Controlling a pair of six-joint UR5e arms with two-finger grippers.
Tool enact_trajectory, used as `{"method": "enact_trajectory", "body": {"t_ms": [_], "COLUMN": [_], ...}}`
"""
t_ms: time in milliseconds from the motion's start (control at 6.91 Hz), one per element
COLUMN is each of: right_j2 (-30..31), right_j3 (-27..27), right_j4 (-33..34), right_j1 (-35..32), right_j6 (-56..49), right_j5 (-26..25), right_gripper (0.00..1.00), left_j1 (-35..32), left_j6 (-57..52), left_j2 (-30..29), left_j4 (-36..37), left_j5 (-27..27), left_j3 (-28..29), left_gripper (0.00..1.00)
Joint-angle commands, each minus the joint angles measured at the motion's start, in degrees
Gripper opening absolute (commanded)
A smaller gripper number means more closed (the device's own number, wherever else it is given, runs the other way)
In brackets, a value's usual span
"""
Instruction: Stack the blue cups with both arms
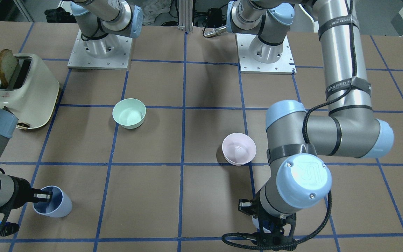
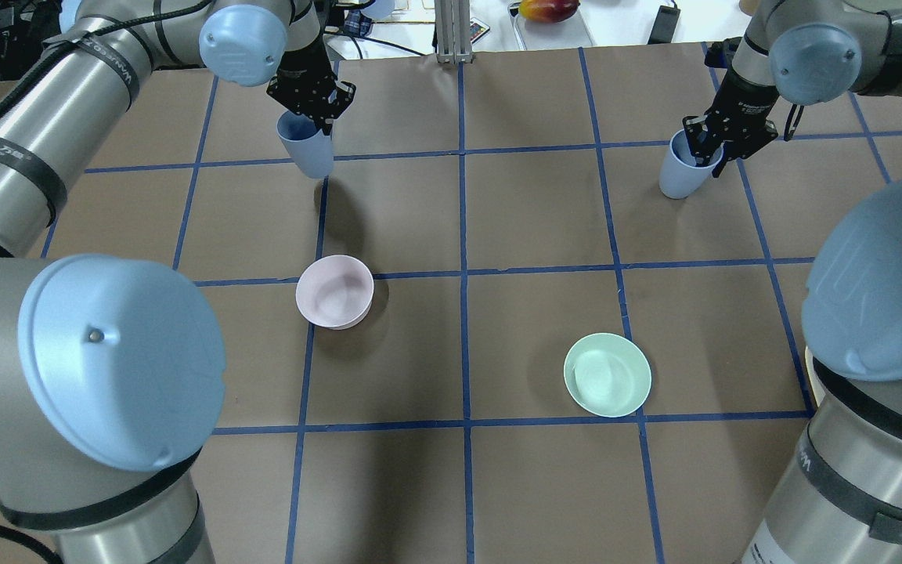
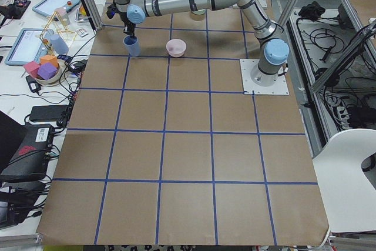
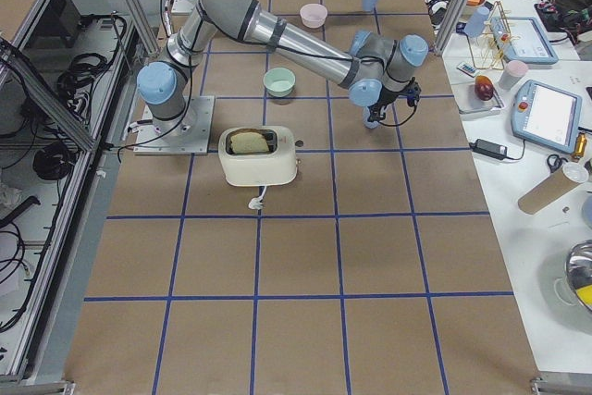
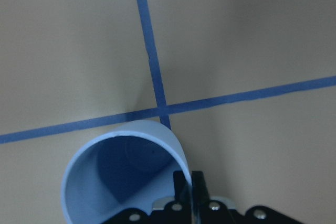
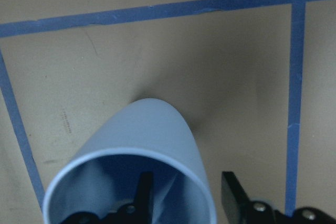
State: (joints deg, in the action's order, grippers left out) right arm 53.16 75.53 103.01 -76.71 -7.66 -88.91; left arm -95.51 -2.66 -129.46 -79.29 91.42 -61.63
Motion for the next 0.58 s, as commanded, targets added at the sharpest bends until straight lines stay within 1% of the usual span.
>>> {"method": "enact_trajectory", "body": {"t_ms": [0, 145, 289, 434], "right_j2": [0.28, 0.98, 2.38, 3.87], "right_j3": [-0.46, -1.34, -1.52, -1.7], "right_j4": [-0.35, -2.01, -3.41, -4.56], "right_j1": [0.07, 0.07, -0.02, -0.11], "right_j6": [0.01, 0.01, 0.01, 0.01], "right_j5": [0.05, 0.23, 0.49, 0.49], "right_gripper": [0.0, 0.0, 0.0, 0.0], "left_j1": [-9.29, -12.47, -16.59, -17.77], "left_j6": [14.1, 18.0, 18.65, 19.01], "left_j2": [0.44, 0.17, 1.47, 1.4], "left_j4": [0.86, 1.85, -0.15, 0.18], "left_j5": [-2.63, -4.74, -5.37, -4.94], "left_j3": [0.28, -0.33, -1.99, -3.57], "left_gripper": [0.0, 0.0, 0.0, 0.0]}}
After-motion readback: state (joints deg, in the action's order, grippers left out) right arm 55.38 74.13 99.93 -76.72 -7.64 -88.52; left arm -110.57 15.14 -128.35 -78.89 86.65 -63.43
